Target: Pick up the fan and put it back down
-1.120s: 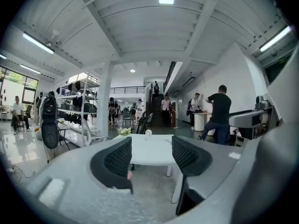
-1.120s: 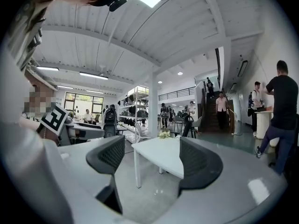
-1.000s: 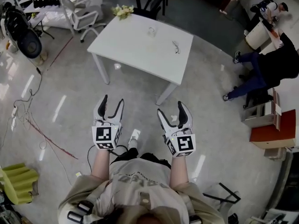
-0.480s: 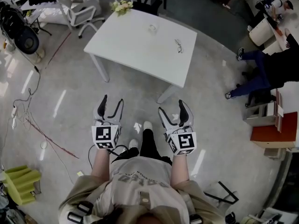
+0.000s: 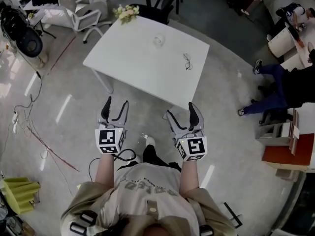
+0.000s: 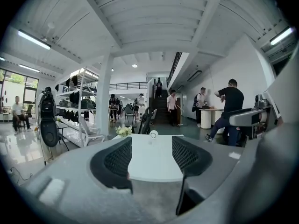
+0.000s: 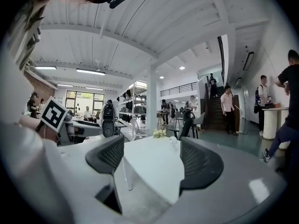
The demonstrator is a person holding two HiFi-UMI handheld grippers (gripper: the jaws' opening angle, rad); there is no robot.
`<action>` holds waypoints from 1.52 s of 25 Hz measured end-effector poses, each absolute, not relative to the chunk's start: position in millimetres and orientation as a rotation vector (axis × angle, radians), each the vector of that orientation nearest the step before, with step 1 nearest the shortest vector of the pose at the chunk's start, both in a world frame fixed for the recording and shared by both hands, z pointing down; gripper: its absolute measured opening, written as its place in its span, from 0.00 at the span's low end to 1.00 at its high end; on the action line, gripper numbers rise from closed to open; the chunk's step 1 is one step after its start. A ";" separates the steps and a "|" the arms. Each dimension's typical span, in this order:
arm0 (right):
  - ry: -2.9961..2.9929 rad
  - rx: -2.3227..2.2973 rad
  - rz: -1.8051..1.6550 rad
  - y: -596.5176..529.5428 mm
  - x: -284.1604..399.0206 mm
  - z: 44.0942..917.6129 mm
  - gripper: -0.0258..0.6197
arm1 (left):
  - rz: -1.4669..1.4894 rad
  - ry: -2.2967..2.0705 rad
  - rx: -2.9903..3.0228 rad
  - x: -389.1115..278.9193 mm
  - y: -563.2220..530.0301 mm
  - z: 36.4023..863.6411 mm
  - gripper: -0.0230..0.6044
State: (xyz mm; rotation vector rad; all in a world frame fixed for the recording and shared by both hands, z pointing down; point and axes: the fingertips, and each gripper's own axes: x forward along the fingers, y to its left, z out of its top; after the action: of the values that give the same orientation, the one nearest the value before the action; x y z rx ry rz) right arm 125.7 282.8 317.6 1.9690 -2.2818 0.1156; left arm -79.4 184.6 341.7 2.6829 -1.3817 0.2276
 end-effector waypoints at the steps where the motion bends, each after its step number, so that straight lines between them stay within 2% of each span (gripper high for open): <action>1: -2.293 1.961 0.107 274.0 133.4 314.8 0.58 | 0.218 -1.391 2.685 -70.7 176.1 338.2 0.48; 7: -2.340 1.935 0.071 233.0 182.1 302.5 0.58 | 0.198 -1.439 2.701 -22.4 141.4 320.4 0.48; 13: -2.395 1.887 0.082 209.1 204.5 306.3 0.59 | 0.231 -1.506 2.680 -6.3 127.8 321.4 0.48; 27: -2.375 1.867 0.204 168.5 207.6 343.0 0.61 | 0.327 -1.511 2.610 -14.6 97.5 354.8 0.48; 38: -2.287 1.899 0.248 73.9 205.9 364.8 0.63 | 0.338 -1.378 2.631 -6.9 -10.0 376.7 0.48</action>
State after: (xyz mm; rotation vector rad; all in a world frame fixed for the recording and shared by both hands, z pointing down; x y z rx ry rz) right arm 205.9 73.9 364.8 1.8995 -2.2866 0.2484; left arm -6.9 -10.0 376.7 2.6309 -1.3781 0.3382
